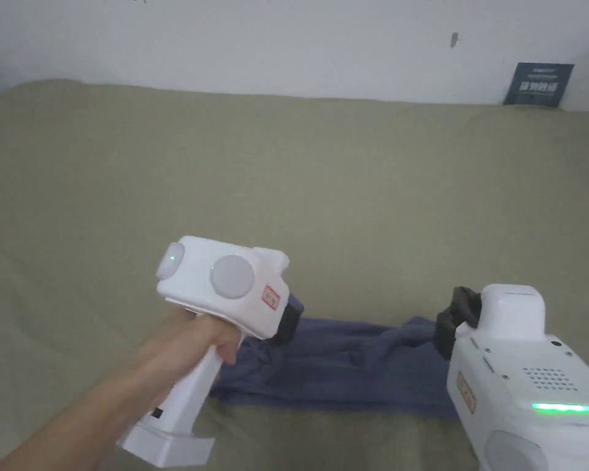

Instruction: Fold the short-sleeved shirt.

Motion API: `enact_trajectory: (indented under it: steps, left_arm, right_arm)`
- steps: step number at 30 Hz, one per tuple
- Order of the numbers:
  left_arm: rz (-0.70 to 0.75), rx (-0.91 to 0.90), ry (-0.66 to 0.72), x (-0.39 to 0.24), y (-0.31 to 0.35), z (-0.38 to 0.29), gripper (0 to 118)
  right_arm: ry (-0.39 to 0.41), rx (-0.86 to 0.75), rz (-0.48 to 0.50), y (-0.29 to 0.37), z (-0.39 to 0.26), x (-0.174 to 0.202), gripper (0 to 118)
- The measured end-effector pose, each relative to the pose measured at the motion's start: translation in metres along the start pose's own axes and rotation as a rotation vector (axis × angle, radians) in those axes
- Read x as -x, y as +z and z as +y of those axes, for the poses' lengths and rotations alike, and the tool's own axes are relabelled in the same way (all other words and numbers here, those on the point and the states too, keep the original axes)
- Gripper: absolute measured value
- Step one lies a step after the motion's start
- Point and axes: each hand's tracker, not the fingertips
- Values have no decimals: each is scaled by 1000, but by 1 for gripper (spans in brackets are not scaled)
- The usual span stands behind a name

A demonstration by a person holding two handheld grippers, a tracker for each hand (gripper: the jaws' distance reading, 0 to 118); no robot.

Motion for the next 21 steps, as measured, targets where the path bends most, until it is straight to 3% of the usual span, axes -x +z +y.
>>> enact_trajectory:
  steps: [1,2,4,5,6,10,12,14,15,16,17,21]
  left_arm:
    - [-46,58,37,-6,-12,0,10]
    - [-53,65,46,-10,-25,1,24]
    - [-64,95,51,-16,-46,-1,99]
    - [-2,33,12,-13,-57,-1,118]
    - [-32,2,31,-13,-61,-6,118]
    - [-116,-150,131,5,-30,-19,112]
    - [-224,-213,224,25,-1,-22,99]
    - [-305,-250,311,49,22,-30,94]
    - [-308,-270,346,60,31,-30,80]
    - [-308,-275,373,70,36,-32,49]
    - [-293,-279,383,79,35,-34,0]
    - [-290,-229,408,76,12,-33,1]
  right_arm:
    - [-2,2,0,-1,0,-1,8]
    - [2,12,-5,-4,-1,-2,8]
    - [2,24,-3,-6,-2,-3,8]
    - [5,29,-3,-7,-3,-3,8]
    - [10,32,-2,-6,-5,-2,8]
    - [17,40,-3,-6,-8,-3,8]
    - [2,44,1,-6,-9,-4,8]
    - [-7,41,0,-6,-9,-5,8]
    - [-11,39,3,-6,-8,-5,8]
    - [-14,36,1,-6,-8,-5,8]
    - [-12,35,4,-6,-8,-5,8]
    - [-14,37,8,-9,-7,-6,8]
